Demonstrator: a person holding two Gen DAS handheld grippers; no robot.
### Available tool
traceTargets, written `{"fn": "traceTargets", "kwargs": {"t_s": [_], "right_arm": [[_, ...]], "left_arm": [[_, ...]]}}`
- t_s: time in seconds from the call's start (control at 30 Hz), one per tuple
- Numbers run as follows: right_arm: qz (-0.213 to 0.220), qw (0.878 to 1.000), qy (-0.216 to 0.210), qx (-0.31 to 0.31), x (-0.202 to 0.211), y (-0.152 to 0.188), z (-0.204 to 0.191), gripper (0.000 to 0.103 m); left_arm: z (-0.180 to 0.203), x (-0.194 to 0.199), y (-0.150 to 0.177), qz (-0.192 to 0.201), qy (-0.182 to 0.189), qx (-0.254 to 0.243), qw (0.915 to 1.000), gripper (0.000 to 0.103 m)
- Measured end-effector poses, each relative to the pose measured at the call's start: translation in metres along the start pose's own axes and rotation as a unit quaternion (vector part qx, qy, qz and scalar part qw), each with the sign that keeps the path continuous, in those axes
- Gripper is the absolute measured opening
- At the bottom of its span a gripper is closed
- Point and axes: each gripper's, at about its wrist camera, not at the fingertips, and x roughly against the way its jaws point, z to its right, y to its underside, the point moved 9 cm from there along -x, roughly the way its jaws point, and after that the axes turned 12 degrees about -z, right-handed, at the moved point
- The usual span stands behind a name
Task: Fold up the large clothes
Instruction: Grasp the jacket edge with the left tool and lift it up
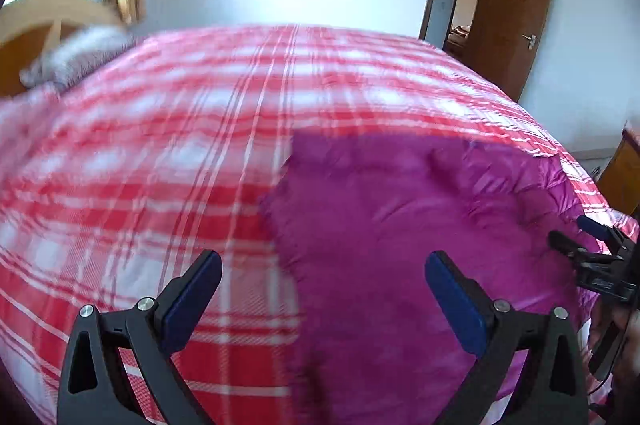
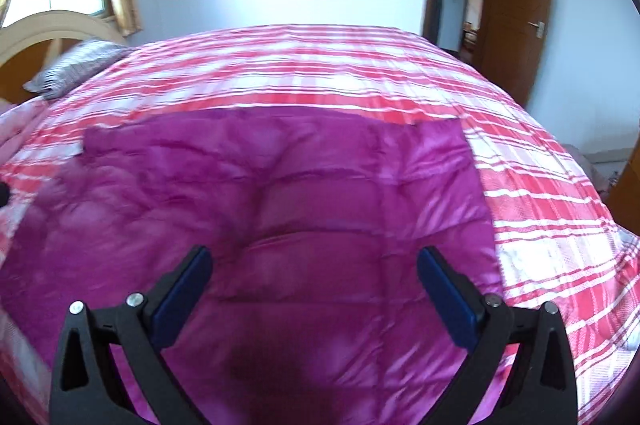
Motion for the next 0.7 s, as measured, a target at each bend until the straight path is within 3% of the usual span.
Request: {"fn": "traceTargets", "kwargs": {"t_s": [0.1, 0.17, 0.27, 0.3, 0.37, 0.43, 0.53, 0.63, 0.7], "right_arm": [[0.012, 0.999, -0.024, 0.025, 0.002, 0.003, -0.023, 0.103], [0.016, 0.999, -0.019, 0.042, -0.001, 0.004, -0.032, 0.103], [0.017, 0.998, -0.011, 0.057, -0.002, -0.001, -0.042, 0.103], [0.012, 0.998, -0.009, 0.062, -0.004, -0.002, -0.045, 0.103], [0.004, 0.997, -0.017, 0.07, -0.009, -0.003, -0.051, 0.103], [-0.03, 0.996, 0.016, 0.088, -0.029, 0.005, -0.053, 0.103], [-0.019, 0.995, 0.025, 0.098, -0.038, 0.011, -0.054, 0.103], [-0.023, 0.994, 0.036, 0.102, -0.041, 0.014, -0.054, 0.103], [-0.025, 0.994, 0.029, 0.099, -0.041, 0.014, -0.053, 0.103]], "left_arm": [[-0.014, -0.025, 0.012, -0.028, 0.068, 0.038, 0.9965, 0.102], [-0.012, -0.038, 0.014, -0.04, 0.131, 0.06, 0.9888, 0.102], [0.001, -0.056, 0.016, -0.063, 0.175, 0.069, 0.9801, 0.1], [0.003, -0.06, 0.018, -0.074, 0.189, 0.074, 0.9764, 0.095], [0.003, -0.064, 0.02, -0.076, 0.198, 0.083, 0.9736, 0.094], [0.005, -0.061, 0.021, -0.075, 0.215, 0.08, 0.9704, 0.092], [0.007, -0.058, 0.024, -0.079, 0.23, 0.077, 0.9669, 0.088], [0.012, -0.053, 0.031, -0.092, 0.237, 0.056, 0.9656, 0.074], [0.02, -0.056, 0.032, -0.103, 0.252, 0.046, 0.9612, 0.05]]}}
